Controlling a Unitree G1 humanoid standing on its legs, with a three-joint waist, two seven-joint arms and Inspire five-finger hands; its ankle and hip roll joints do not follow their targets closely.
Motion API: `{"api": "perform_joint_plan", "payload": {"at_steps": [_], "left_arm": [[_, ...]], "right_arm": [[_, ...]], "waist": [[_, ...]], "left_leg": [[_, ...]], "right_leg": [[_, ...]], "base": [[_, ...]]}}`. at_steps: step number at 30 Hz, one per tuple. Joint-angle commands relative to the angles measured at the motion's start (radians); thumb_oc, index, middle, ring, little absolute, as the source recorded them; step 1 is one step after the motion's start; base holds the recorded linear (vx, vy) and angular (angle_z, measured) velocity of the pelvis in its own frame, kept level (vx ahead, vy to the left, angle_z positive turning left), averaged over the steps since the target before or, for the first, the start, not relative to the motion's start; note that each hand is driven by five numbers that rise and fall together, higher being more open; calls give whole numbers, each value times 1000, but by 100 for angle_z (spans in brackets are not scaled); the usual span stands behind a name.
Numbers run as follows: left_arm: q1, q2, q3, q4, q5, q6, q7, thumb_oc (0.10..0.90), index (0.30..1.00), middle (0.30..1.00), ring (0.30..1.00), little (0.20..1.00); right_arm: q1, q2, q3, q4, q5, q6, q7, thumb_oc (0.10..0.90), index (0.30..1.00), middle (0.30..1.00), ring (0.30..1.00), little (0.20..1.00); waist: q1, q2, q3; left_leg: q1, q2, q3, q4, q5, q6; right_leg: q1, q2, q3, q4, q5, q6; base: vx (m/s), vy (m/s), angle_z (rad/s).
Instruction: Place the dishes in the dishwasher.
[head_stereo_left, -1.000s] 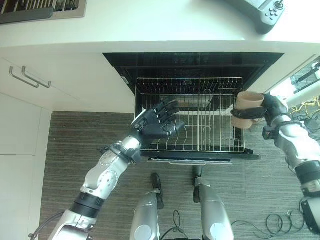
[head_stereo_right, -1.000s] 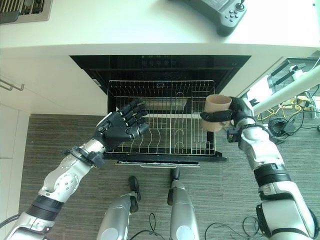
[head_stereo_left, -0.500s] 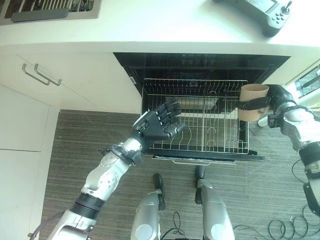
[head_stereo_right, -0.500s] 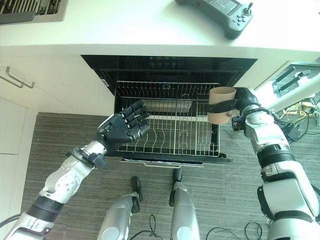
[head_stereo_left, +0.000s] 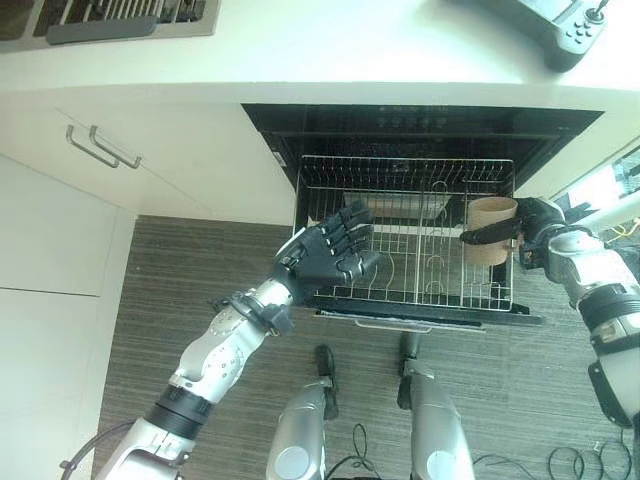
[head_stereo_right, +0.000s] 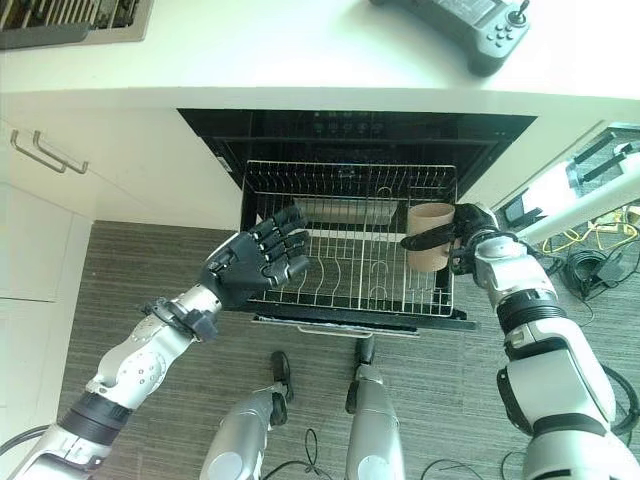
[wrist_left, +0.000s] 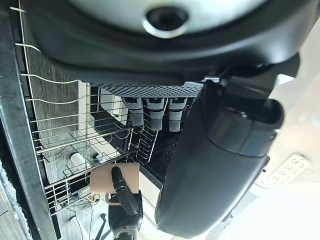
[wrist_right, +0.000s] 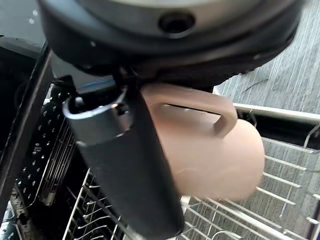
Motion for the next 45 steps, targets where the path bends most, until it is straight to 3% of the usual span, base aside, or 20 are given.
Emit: {"api": "perform_joint_plan", "payload": {"at_steps": [1,10,14,17,20,22,35,39,45], "left_arm": [[-26,-6,-26,-82,-48,-107,-41,800,900,900,900,900],[-16,-3,-28,-94,-42,-114,-33,800,900,900,900,900],[-7,-1,-30,-93,-44,-122,-37,800,900,900,900,900],[3,-6,-32,-100,-39,-123,-35,800,900,900,900,900],[2,-7,-38,-93,-43,-131,-40,800,900,900,900,900],[5,-8,-39,-96,-44,-134,-37,800,900,900,900,900],[50,-10,-38,-134,-38,-186,-26,800,900,900,900,900],[72,-14,-14,-160,-36,-230,-18,800,900,900,900,900],[101,-27,41,-213,-14,-329,-35,800,900,900,900,900]], "right_arm": [[-85,-38,21,-14,4,-50,-34,800,900,900,900,900],[-87,-56,18,-43,-17,-50,-45,800,900,900,900,900],[-97,-82,24,-60,-98,-34,-60,800,900,900,900,900],[-94,-85,10,-84,70,-52,-57,800,900,900,900,900],[-71,-53,-45,-100,89,-123,-101,800,900,900,900,900],[-59,-51,-58,-118,13,-138,-118,800,900,900,900,900],[-20,-86,-116,-276,21,-210,-189,800,900,900,900,900],[93,-74,-192,-408,19,-230,-226,800,900,900,900,900],[329,33,-336,-651,51,-277,-279,800,900,900,900,900]], "waist": [[12,-19,-93],[4,-18,-92],[-2,-17,-90],[-6,-18,-91],[-8,-13,-97],[-10,-12,-99],[-30,-5,-111],[-46,-11,-121],[-73,-33,-140]], "left_leg": [[-16,64,-55,82,-113,-66],[-12,63,-49,82,-113,-64],[-4,64,-43,82,-119,-65],[3,66,-40,82,-120,-63],[1,64,-39,82,-120,-64],[1,63,-40,82,-122,-63],[11,63,-30,82,-130,-58],[17,64,-25,82,-134,-53],[31,74,-15,82,-141,-48]], "right_leg": [[34,-92,-28,84,-179,89],[27,-91,-24,84,-170,89],[30,-90,-22,84,-172,92],[34,-89,-22,84,-173,90],[28,-89,-21,84,-170,90],[28,-87,-18,84,-171,90],[26,-83,-10,84,-174,86],[29,-80,-5,84,-176,86],[41,-68,1,84,-179,85]], "base": [[0,0,0],[0,0,0],[0,0,0],[0,0,0],[0,0,0],[0,0,0],[7,14,-1],[20,20,-1],[23,4,0]]}}
